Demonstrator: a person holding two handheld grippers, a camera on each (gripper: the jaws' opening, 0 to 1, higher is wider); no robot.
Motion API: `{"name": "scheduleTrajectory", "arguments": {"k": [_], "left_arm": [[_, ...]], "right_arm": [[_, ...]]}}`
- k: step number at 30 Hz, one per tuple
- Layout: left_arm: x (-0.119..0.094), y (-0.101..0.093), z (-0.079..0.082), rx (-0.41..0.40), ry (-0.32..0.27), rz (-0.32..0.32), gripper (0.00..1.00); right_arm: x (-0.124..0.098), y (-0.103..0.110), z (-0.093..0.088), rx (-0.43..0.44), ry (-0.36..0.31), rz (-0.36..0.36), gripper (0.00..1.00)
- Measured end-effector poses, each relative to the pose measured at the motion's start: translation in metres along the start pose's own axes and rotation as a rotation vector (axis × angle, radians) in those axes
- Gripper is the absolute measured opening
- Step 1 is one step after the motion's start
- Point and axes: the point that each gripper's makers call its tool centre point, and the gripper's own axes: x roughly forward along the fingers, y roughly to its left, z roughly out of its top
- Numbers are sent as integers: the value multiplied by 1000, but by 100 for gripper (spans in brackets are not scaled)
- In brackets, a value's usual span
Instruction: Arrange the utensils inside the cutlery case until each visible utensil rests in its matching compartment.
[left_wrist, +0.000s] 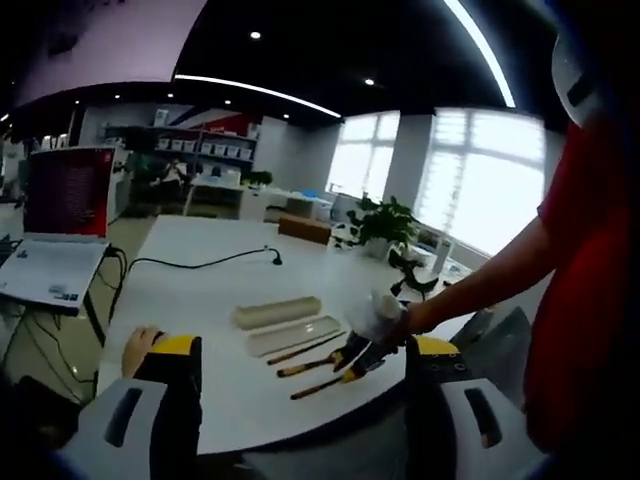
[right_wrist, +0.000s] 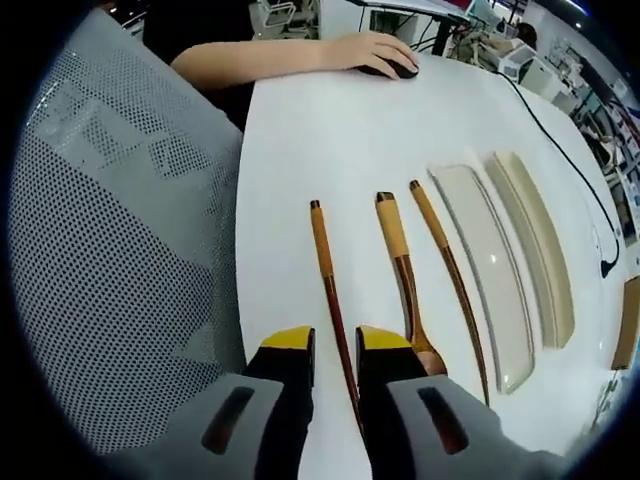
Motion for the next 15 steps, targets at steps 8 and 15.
{"name": "scheduleTrajectory", "arguments": {"k": [8,15], "left_arm": [[-4,-8,7,-7,-51,-8,99],[-6,-4,10,49,-74,4,90]], "right_arm": [[8,-1,3,10,13,12,12],[14,-2,-2,-47,70,6,9]]}}
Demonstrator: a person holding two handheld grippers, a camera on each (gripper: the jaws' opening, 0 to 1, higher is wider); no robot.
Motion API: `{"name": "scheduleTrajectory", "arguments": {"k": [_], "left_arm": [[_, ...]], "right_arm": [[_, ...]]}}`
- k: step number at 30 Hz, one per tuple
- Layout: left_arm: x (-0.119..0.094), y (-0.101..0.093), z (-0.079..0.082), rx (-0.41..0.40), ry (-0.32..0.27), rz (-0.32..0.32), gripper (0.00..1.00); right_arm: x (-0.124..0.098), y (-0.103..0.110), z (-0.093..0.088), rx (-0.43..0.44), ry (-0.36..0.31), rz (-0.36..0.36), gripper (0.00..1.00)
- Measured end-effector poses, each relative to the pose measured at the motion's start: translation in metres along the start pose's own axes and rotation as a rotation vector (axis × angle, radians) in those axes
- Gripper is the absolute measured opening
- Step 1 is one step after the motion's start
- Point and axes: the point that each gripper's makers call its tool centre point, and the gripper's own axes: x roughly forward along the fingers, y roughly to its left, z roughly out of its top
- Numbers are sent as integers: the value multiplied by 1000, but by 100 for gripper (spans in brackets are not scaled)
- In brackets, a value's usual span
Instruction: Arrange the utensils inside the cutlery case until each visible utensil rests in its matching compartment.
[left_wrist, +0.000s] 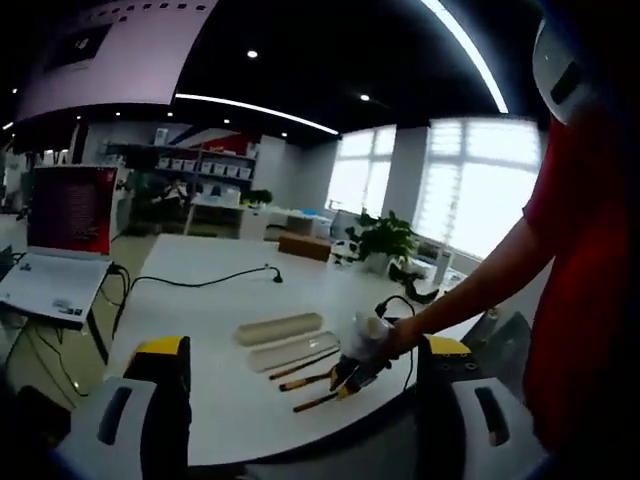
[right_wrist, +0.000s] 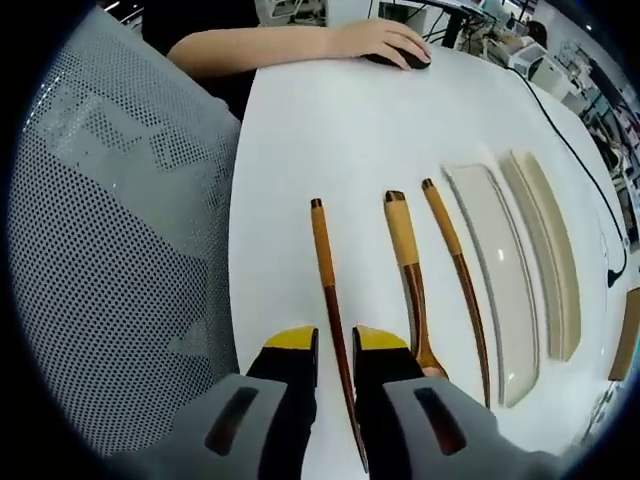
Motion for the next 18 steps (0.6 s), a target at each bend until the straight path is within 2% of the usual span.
{"name": "scheduleTrajectory", "arguments": {"k": [1,4,6,7,9,10,11,12,13,18], "left_arm": [[-1,2,-1,-15,8,5,89],[2,5,-5,-49,24,11,93],[4,6,-3,-23,11,17,89],[5,8,-5,15,18,29,86],[3,16,-15,47,80,80,78],[2,16,-22,-2,118,83,79],[4,14,-22,-33,108,63,81],[4,14,-17,-61,61,44,85],[4,14,-16,-69,50,44,86],[1,13,-16,-79,61,35,88]], "right_arm": [[0,1,-1,3,10,1,9],[-1,1,-2,-7,12,-6,9],[0,0,-3,-7,14,-10,7],[0,1,-2,2,5,-7,7],[0,2,-1,17,-4,2,8],[0,1,-1,16,-4,0,8],[1,1,-1,12,1,-3,7],[2,-1,-3,4,18,-10,7],[2,0,-3,5,15,-7,7],[2,-2,0,-15,28,-3,5]]}}
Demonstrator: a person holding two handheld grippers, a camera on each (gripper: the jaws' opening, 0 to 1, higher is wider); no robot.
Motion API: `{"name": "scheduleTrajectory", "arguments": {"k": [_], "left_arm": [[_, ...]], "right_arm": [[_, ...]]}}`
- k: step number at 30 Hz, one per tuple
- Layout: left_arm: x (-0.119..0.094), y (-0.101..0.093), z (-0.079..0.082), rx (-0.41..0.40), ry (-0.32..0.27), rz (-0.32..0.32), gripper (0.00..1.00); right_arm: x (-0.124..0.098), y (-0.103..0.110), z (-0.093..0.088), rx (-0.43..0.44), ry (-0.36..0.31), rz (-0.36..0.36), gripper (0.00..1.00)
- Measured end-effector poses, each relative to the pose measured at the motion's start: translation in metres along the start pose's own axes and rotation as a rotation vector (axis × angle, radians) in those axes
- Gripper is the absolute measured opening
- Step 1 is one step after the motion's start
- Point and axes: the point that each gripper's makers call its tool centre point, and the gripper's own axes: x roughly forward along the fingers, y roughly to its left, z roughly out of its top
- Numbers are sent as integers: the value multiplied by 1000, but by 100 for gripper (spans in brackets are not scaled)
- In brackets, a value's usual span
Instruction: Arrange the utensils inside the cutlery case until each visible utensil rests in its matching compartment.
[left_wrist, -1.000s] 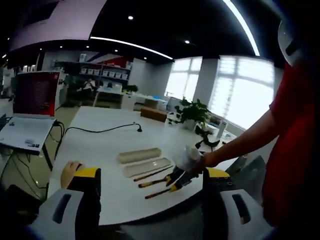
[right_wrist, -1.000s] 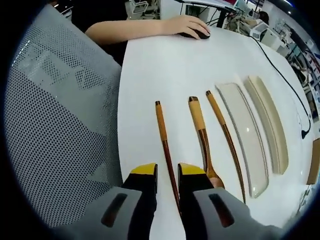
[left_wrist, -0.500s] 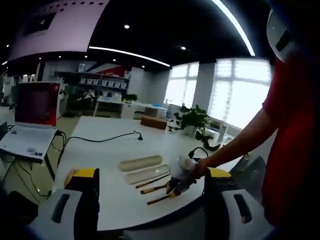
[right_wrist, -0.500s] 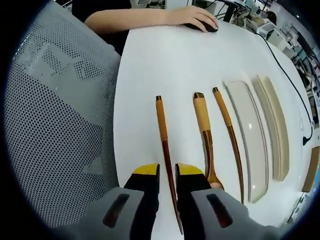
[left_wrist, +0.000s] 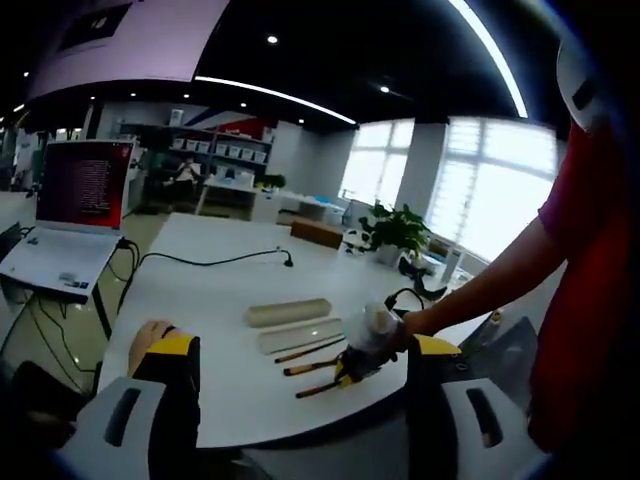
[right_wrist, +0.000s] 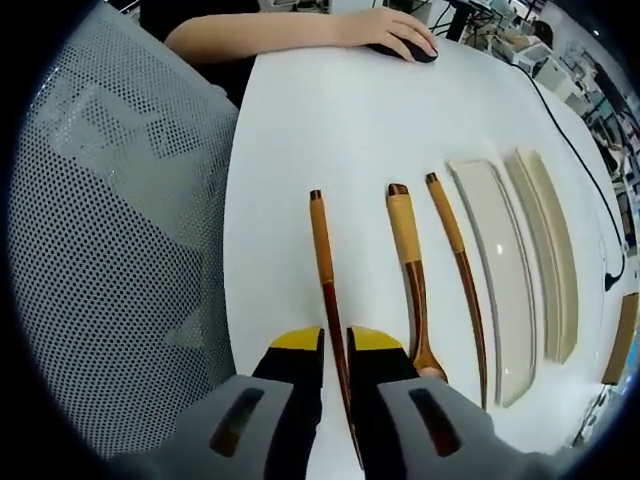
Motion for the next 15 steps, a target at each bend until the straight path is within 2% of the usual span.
{"name": "scheduleTrajectory", "arguments": {"k": [2,7,9,11,15], "left_arm": [[0,-3,0,15,5,-8,88],[4,-9,-9,97,59,-8,90],[4,-12,-8,86,51,-20,92],[4,-15,-8,72,52,-31,92],[4,-15,-5,77,47,-33,92]], "right_arm": [[0,0,1,-4,8,0,2],[1,0,2,-52,26,13,1],[1,-1,2,-59,32,23,1],[1,6,6,-15,14,69,0],[-3,5,9,-38,-4,56,0]]}}
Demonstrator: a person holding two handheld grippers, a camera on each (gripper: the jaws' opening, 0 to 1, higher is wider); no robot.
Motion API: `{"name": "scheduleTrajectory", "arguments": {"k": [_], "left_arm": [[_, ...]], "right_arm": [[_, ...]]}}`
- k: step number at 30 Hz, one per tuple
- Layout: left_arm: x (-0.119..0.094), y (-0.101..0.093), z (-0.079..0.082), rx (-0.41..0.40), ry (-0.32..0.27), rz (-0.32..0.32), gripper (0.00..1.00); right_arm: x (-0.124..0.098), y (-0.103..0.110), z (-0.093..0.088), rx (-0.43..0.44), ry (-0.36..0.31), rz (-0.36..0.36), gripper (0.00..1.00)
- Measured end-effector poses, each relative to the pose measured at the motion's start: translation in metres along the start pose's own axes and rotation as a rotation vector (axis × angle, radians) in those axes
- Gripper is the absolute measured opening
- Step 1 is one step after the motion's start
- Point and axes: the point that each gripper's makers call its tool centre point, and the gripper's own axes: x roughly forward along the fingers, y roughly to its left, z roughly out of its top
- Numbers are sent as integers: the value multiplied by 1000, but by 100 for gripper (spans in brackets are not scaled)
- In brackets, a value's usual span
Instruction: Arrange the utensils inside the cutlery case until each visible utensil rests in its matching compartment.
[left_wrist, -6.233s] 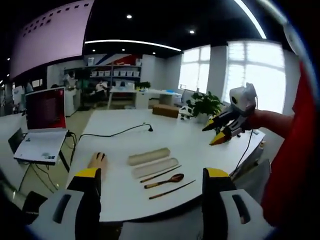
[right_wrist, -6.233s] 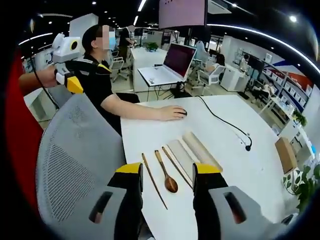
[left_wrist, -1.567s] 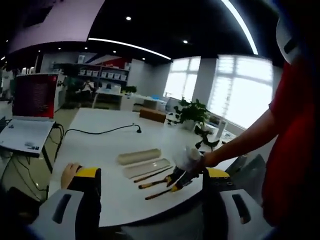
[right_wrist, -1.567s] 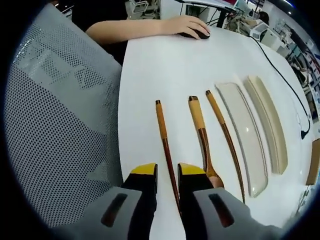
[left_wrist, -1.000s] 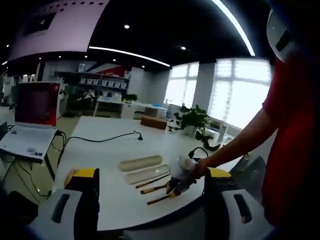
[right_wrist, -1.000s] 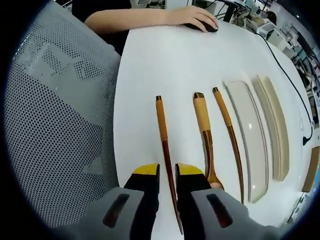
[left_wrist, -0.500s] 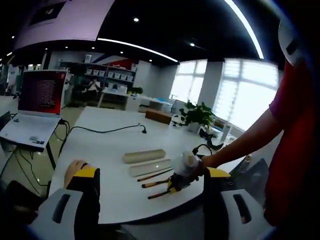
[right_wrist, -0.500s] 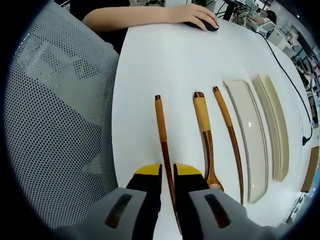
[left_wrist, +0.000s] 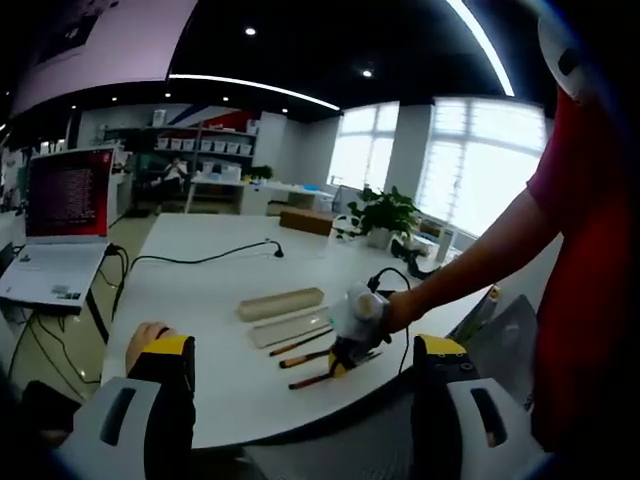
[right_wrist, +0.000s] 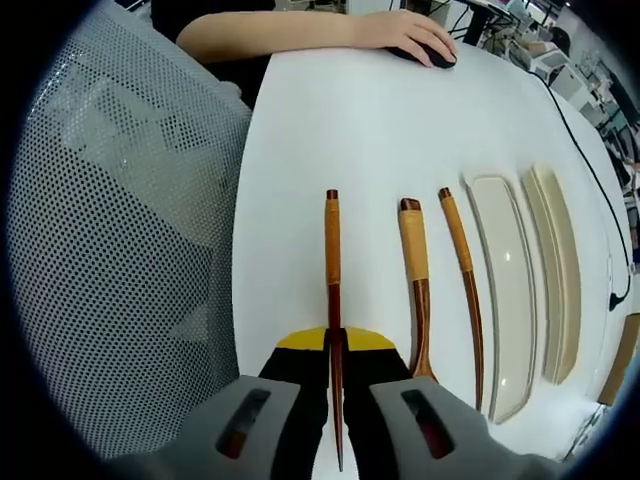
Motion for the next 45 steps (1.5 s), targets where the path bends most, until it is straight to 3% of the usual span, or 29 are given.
{"name": "scheduleTrajectory", "arguments": {"k": [25,45], "left_arm": [[5,2,-8,-33,16,2,92],[10,-13,6,-11,-23,-67,92]], "right_arm": [[-32,-8,3,-21,-30,-24,0],[-58,-8,6,-11,-55,-25,0]]}}
